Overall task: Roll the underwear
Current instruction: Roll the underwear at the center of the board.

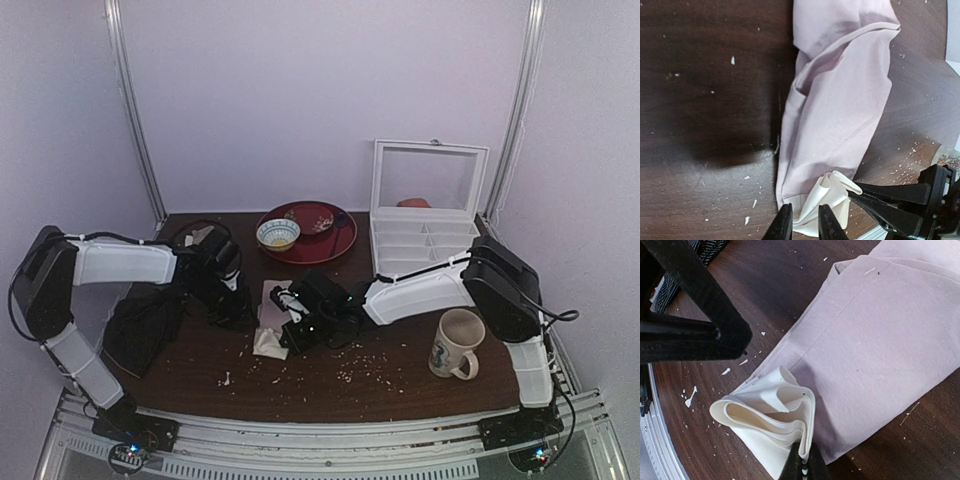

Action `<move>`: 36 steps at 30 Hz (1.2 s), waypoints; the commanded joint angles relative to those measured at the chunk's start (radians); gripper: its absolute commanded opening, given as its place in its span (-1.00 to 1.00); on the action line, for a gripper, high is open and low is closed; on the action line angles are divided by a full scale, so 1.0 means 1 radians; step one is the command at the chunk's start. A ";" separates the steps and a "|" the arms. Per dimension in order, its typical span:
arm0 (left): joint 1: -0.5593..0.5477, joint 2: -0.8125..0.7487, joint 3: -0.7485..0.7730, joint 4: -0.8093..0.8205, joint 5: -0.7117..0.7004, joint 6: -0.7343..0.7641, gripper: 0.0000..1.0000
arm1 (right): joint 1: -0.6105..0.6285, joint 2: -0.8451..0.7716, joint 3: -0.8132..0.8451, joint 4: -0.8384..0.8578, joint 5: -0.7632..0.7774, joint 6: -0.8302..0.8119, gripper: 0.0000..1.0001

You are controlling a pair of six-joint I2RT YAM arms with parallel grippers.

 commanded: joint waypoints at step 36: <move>0.007 -0.177 -0.283 0.369 0.130 0.222 -0.03 | -0.002 0.085 0.124 -0.146 -0.047 -0.055 -1.00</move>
